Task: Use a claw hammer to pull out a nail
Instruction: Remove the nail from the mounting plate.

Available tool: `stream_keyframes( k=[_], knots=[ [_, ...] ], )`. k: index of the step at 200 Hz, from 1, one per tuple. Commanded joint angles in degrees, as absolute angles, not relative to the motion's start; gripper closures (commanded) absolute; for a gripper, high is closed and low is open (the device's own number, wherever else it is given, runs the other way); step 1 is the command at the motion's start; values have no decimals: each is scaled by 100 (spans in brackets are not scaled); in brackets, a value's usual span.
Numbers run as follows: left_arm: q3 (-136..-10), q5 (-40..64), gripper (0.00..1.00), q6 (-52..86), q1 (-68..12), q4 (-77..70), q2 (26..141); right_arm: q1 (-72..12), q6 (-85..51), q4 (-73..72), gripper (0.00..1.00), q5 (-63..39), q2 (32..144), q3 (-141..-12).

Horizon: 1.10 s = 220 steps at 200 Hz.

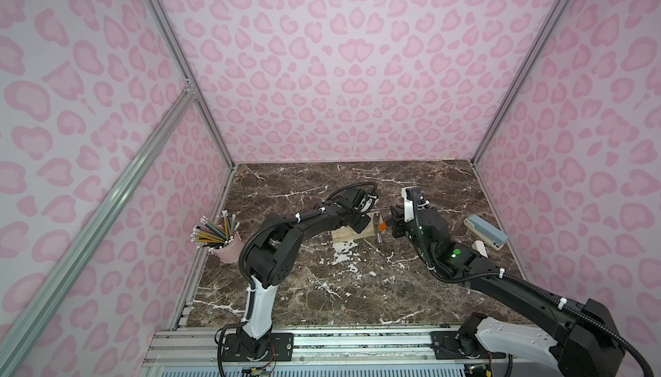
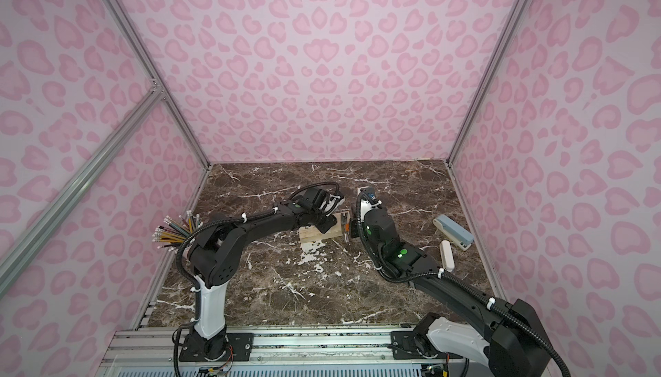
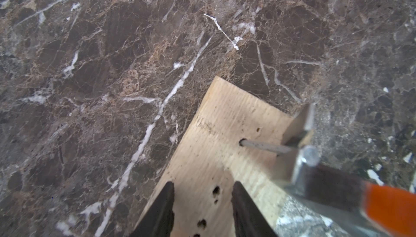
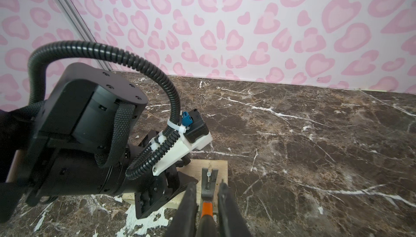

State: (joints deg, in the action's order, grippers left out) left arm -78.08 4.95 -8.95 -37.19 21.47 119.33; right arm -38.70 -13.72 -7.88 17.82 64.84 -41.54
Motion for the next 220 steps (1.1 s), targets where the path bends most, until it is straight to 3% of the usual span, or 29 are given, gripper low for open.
stream_keyframes(
  k=[1, 220],
  knots=[
    [-7673, 18, 55, -967, -3718, 3067, 12137, -3898, -1411, 463, 100, 1634, 6541, -4016],
    [-7686, -17, 56, -918, -3718, 3080, 12207, -4006, -1182, -490, 100, 1723, 5774, -3151]
  ],
)
